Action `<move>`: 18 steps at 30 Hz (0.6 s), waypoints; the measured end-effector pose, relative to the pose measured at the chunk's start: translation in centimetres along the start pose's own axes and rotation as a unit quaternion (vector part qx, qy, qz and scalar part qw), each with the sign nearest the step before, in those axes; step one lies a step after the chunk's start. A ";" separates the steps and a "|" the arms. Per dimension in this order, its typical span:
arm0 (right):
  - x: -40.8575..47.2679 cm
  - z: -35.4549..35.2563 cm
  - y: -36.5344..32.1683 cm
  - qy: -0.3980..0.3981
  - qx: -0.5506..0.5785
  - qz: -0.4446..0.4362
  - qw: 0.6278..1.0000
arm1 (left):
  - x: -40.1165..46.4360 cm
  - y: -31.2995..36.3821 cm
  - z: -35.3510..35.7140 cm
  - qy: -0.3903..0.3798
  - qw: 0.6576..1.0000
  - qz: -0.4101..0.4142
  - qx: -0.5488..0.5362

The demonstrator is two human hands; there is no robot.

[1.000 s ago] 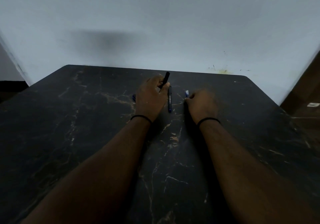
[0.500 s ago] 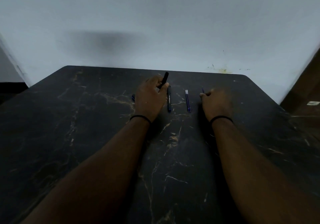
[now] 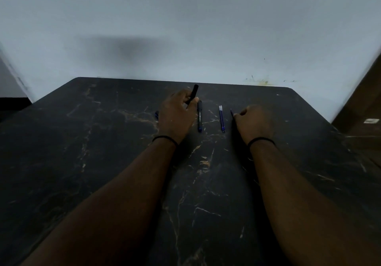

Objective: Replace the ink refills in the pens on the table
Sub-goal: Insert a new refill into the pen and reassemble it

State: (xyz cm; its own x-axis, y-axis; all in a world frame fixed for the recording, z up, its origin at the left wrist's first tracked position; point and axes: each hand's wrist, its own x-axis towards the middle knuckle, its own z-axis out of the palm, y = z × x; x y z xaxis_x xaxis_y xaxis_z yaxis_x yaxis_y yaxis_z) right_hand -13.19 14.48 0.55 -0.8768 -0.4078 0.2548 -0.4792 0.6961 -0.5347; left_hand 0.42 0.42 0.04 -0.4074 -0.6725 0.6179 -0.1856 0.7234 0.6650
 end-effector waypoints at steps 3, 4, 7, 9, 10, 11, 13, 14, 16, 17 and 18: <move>0.1 -0.1 -0.1 -0.005 -0.002 0.001 1.000 | 0.0 0.0 -0.1 -0.002 1.000 -0.002 0.007; 0.2 -0.1 -0.2 -0.005 0.003 0.002 1.000 | 0.0 0.0 -0.1 -0.003 1.000 -0.004 0.006; 0.2 0.0 -0.2 0.006 0.004 0.004 1.000 | 0.0 0.0 0.0 -0.003 1.000 -0.008 0.012; 0.2 0.0 -0.3 0.018 0.013 0.007 1.000 | 0.1 -0.1 0.0 -0.001 1.000 -0.007 0.012; 0.2 -0.1 -0.4 0.024 0.024 0.004 0.999 | 0.1 -0.1 0.0 -0.001 1.000 -0.005 0.009; 0.2 -0.1 -0.5 0.030 0.032 -0.004 0.999 | 0.1 -0.1 0.1 -0.002 1.000 -0.004 0.007; -0.1 -0.2 -1.1 0.034 0.022 -0.028 0.999 | 0.1 -0.1 0.2 -0.001 1.000 -0.003 0.007; -0.2 -0.1 -1.4 0.033 0.009 -0.041 0.999 | 0.1 -0.1 0.2 0.001 1.000 -0.001 0.009; -0.7 0.2 -2.0 0.028 -0.020 -0.063 0.997 | 0.1 -0.1 0.2 0.009 1.000 0.002 0.016; -0.9 0.4 -2.3 0.024 -0.033 -0.071 0.997 | 0.1 0.0 0.2 0.015 1.000 0.004 0.020; -1.1 0.5 -2.5 0.020 -0.044 -0.079 0.996 | 0.0 0.0 0.1 0.021 1.000 0.007 0.022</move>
State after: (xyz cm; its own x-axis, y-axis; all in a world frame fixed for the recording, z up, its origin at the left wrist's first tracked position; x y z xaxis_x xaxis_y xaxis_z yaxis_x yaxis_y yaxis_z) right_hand -11.01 12.87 1.20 -0.7901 -0.4938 0.3633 -0.6116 0.6750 -0.4127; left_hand 0.30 0.39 -0.02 -0.3730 -0.6681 0.6439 -0.2194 0.7378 0.6384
